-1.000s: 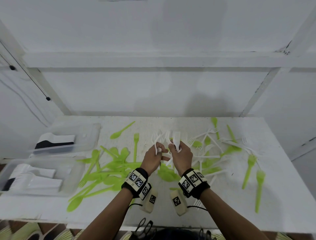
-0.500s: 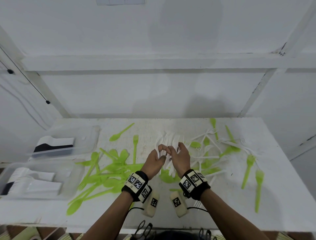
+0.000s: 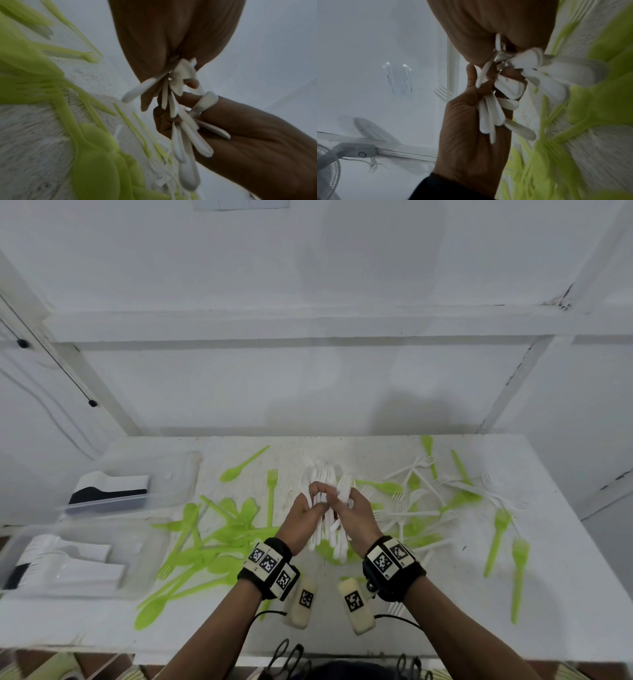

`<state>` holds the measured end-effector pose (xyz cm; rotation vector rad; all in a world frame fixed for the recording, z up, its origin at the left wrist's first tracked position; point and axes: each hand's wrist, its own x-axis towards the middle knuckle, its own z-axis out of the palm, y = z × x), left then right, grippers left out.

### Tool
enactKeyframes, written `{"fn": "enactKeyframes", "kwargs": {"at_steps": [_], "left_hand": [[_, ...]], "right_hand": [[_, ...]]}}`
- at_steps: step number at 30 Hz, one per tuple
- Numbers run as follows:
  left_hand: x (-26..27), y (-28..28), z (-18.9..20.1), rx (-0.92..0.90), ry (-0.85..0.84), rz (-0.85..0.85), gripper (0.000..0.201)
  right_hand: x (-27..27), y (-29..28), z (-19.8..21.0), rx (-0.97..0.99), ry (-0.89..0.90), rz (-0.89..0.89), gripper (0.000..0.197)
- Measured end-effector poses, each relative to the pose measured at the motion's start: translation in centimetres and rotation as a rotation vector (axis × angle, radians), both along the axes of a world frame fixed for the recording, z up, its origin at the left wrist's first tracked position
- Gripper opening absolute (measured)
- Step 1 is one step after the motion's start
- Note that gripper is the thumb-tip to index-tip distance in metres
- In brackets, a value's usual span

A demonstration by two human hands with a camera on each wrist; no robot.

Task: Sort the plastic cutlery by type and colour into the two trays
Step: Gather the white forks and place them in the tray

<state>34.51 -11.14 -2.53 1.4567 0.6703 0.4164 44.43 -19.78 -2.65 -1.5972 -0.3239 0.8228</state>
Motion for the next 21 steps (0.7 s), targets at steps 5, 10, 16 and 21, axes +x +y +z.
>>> {"fn": "enactKeyframes", "kwargs": {"at_steps": [5, 10, 16, 21], "left_hand": [[0.1, 0.1, 0.7, -0.117, -0.086, 0.192, 0.032], [0.4, 1.8, 0.5, -0.166, 0.019, 0.318, 0.022], [0.6, 1.9, 0.7, -0.233, -0.023, 0.421, 0.028], [0.7, 1.8, 0.8, -0.254, 0.005, 0.521, 0.019]], "right_hand": [[1.1, 0.0, -0.2, -0.068, -0.192, -0.052, 0.042], [0.4, -0.5, -0.2, -0.014, -0.296, 0.114, 0.011], [0.0, -0.4, -0.7, 0.015, -0.334, 0.113, 0.01], [-0.2, -0.5, -0.7, -0.019, -0.375, 0.034, 0.025]]}}
